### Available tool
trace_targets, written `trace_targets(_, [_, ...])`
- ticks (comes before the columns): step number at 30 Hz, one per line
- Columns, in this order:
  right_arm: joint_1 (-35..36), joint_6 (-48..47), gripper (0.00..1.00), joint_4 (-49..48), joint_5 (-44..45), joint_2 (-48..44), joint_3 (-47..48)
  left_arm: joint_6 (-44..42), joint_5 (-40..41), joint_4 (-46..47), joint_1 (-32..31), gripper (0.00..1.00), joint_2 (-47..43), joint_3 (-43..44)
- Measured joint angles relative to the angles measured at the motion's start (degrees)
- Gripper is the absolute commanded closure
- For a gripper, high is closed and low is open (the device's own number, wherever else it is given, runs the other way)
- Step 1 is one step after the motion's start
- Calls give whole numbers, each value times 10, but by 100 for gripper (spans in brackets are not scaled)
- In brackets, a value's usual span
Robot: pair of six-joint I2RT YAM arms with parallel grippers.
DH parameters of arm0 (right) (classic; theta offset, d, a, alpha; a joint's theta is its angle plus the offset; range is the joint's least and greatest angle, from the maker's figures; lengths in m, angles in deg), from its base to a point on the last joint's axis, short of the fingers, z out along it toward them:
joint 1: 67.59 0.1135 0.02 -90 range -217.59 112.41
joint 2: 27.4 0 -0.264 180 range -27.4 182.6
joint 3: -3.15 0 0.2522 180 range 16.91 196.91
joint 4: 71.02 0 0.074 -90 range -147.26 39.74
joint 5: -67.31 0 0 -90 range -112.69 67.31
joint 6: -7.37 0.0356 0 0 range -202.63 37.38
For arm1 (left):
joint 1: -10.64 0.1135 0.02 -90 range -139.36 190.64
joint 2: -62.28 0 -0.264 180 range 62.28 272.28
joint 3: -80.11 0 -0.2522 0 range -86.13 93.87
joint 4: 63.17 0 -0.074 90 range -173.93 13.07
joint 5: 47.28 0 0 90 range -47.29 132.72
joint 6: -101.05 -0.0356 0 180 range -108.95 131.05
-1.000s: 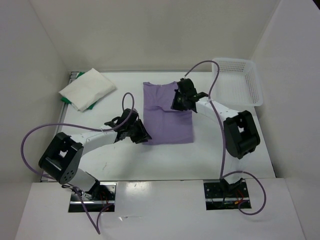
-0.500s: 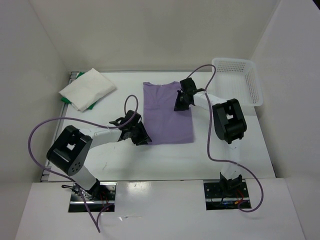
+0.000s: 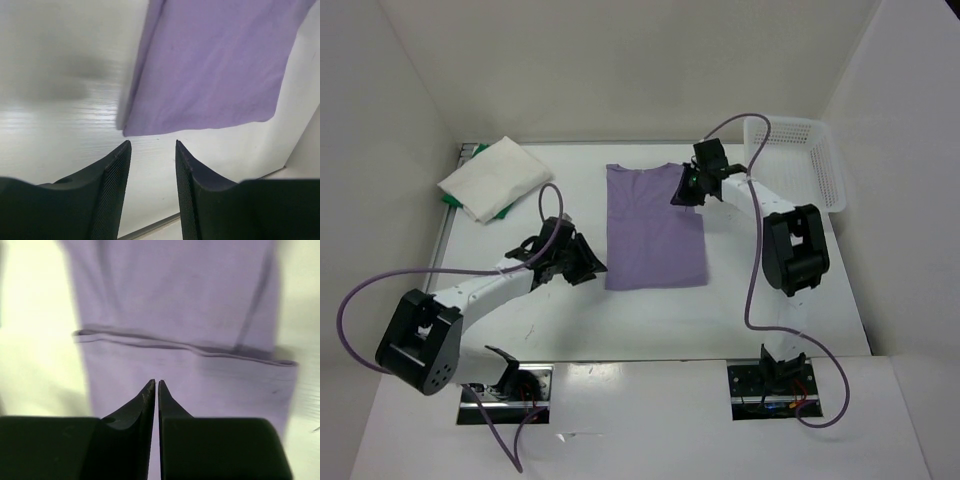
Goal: Fold and stack the t-shirts
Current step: Fold the folded rectangular tshirt in 1/3 of the way, then grab one side of the 2/3 rectangular tshirt with both arms
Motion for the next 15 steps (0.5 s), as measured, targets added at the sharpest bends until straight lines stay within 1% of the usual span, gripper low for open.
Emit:
trace_targets(3, [0, 6, 90, 7, -40, -24, 31, -8, 1, -3, 13, 50, -15, -19])
trace_targets(4, [0, 12, 88, 1, -54, -35, 34, -11, -2, -3, 13, 50, -10, -24])
trace_targets(6, [0, 25, 88, -18, -70, -67, 9, -12, -7, -5, 13, 49, 3, -32])
trace_targets(7, [0, 31, 88, -39, -72, -96, -32, -12, -10, -7, 12, 48, 10, -35])
trace_targets(10, [0, 50, 88, -58, -69, -183, -171, -12, -17, -6, 12, 48, 27, -38])
trace_targets(11, [-2, 56, 88, -56, -66, -209, -223, -13, -20, -3, 12, 47, 30, -38])
trace_targets(13, [-3, 66, 90, -49, -61, -244, -298, -13, -24, 4, 12, 45, 36, -38])
trace_targets(15, [-7, 73, 91, -41, -56, -273, -353, -13, -30, 11, 12, 44, 44, -38])
